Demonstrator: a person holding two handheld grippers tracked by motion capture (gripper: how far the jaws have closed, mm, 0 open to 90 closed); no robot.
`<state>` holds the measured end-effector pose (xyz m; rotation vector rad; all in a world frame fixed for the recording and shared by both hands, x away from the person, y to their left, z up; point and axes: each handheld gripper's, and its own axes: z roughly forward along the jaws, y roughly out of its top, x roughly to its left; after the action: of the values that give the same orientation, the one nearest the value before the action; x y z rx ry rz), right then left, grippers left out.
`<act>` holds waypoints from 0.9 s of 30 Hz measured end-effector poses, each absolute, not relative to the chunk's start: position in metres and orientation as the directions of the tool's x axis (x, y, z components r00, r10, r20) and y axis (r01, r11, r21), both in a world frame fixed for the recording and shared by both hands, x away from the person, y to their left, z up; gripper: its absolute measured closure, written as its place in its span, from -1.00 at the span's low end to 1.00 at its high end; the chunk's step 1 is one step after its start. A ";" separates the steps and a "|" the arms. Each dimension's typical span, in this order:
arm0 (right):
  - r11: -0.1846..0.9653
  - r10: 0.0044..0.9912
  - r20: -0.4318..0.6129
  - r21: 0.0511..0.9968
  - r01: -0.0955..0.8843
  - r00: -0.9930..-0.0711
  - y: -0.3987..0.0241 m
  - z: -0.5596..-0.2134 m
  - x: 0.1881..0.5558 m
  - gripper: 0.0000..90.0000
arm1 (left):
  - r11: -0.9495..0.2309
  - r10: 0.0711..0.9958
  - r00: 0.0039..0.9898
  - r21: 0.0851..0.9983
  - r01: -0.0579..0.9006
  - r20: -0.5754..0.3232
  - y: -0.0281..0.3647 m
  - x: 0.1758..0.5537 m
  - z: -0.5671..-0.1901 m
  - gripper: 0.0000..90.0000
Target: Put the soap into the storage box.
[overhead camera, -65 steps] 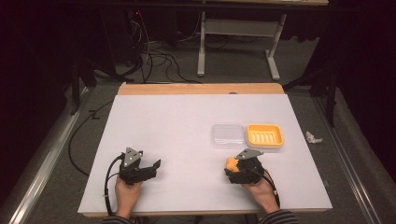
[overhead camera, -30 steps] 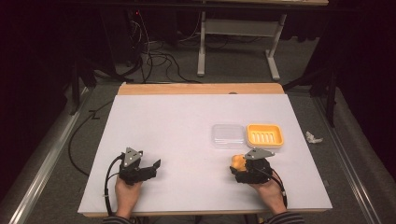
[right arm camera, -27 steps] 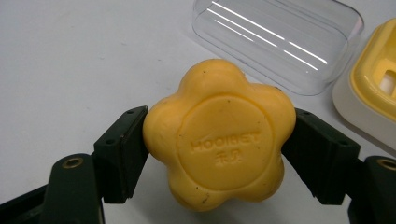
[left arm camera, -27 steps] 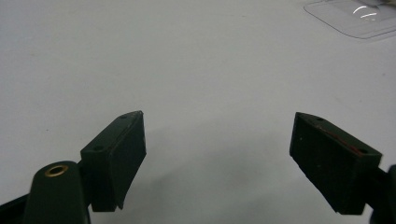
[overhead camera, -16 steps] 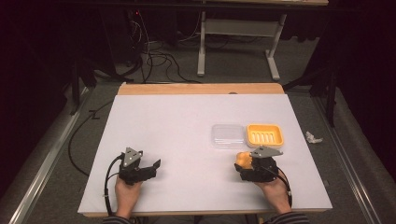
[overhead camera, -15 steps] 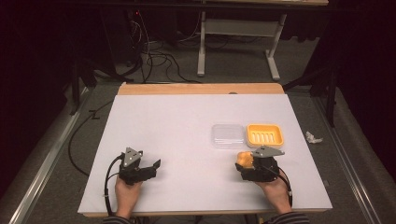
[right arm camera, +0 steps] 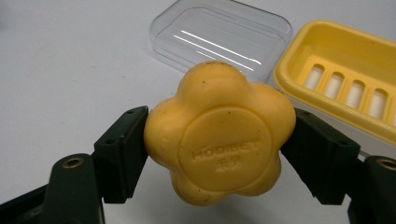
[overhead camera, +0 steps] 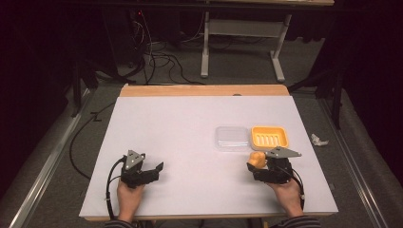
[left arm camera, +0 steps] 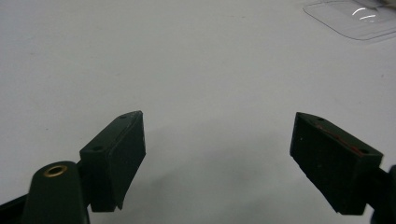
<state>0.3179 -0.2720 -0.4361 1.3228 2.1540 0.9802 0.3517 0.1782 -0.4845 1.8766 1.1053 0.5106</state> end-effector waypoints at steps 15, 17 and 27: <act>0.247 0.909 0.027 0.769 0.590 -0.416 -0.291 -0.428 0.319 -0.42 | -0.223 0.851 0.520 0.842 0.491 -0.078 0.178 0.352 -0.485 -0.59; 0.245 0.910 0.027 0.771 0.588 -0.414 -0.292 -0.428 0.319 -0.42 | -0.222 0.850 0.520 0.842 0.492 -0.079 0.178 0.352 -0.485 -0.59; 0.210 0.918 0.047 0.784 0.584 -0.394 -0.301 -0.421 0.322 -0.41 | -0.220 0.851 0.519 0.842 0.493 -0.081 0.178 0.352 -0.485 -0.59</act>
<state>0.3221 -0.3011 -0.4206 1.3912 2.0596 1.0386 0.3516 0.1780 -0.4846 1.8744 1.1084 0.5097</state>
